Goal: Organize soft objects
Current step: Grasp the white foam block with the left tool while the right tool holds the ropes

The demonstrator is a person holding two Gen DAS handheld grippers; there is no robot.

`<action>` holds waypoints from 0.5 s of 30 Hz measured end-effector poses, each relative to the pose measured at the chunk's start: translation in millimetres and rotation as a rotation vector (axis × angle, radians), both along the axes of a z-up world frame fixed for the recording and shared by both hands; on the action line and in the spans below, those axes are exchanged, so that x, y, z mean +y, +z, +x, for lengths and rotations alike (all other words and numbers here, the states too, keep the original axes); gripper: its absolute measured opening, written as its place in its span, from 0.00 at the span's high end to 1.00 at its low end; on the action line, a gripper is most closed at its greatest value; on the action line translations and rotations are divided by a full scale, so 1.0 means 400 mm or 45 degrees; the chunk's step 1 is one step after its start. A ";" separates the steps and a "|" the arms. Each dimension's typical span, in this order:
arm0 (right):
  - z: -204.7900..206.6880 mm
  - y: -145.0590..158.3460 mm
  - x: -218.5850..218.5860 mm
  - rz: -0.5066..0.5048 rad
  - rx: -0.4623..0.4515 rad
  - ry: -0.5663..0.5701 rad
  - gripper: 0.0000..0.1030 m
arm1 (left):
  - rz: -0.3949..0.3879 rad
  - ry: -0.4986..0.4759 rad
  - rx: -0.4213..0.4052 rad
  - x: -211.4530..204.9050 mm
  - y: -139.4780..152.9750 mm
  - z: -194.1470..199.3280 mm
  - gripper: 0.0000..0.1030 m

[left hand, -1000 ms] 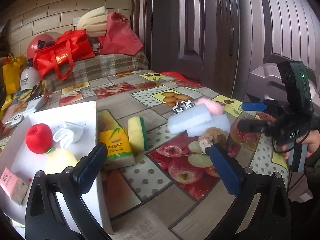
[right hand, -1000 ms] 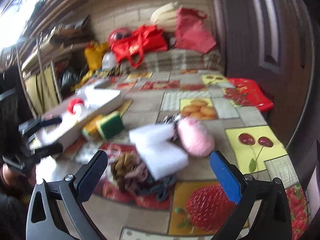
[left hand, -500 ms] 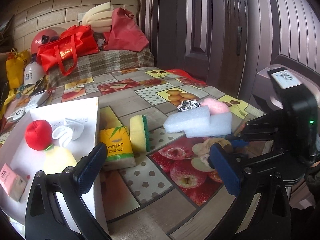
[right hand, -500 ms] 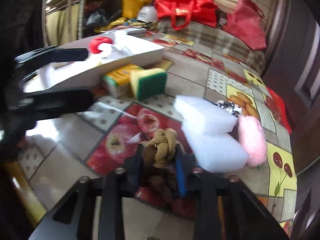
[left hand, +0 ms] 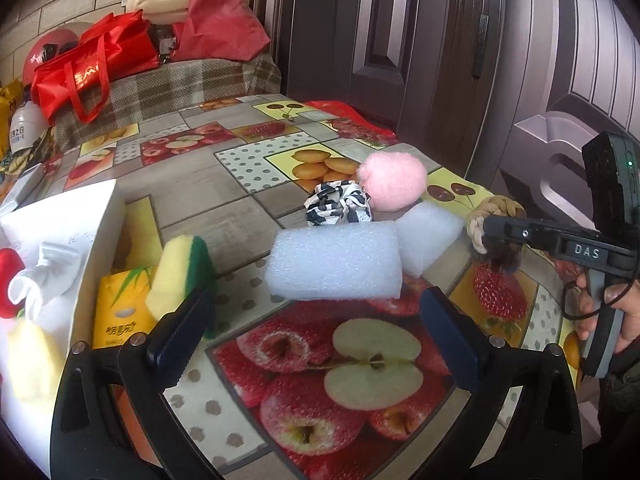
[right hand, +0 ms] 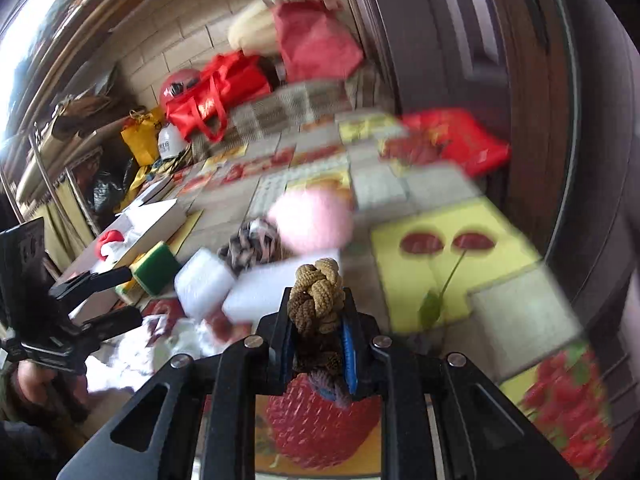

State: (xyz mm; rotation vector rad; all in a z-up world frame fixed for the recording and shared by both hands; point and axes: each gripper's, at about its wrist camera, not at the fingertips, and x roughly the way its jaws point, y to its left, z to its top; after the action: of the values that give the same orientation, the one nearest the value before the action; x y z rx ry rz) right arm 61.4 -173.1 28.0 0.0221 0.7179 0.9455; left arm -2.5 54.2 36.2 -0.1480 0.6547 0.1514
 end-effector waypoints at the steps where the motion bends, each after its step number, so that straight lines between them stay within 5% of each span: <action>1: 0.001 -0.005 -0.002 0.032 0.036 0.015 0.82 | -0.004 -0.008 0.014 -0.004 -0.003 0.019 0.01; 12: -0.005 -0.030 -0.025 0.108 0.126 0.082 0.82 | -0.034 0.004 0.182 -0.002 -0.046 0.167 0.01; 15: -0.002 -0.033 -0.026 0.120 0.143 0.095 0.82 | -0.016 -0.045 0.195 -0.016 -0.052 0.172 0.12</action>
State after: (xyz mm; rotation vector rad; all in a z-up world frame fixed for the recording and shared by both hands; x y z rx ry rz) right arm 60.7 -183.5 14.9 0.1328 0.7816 1.0557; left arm 66.1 47.6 15.5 -0.1377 0.8107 0.1251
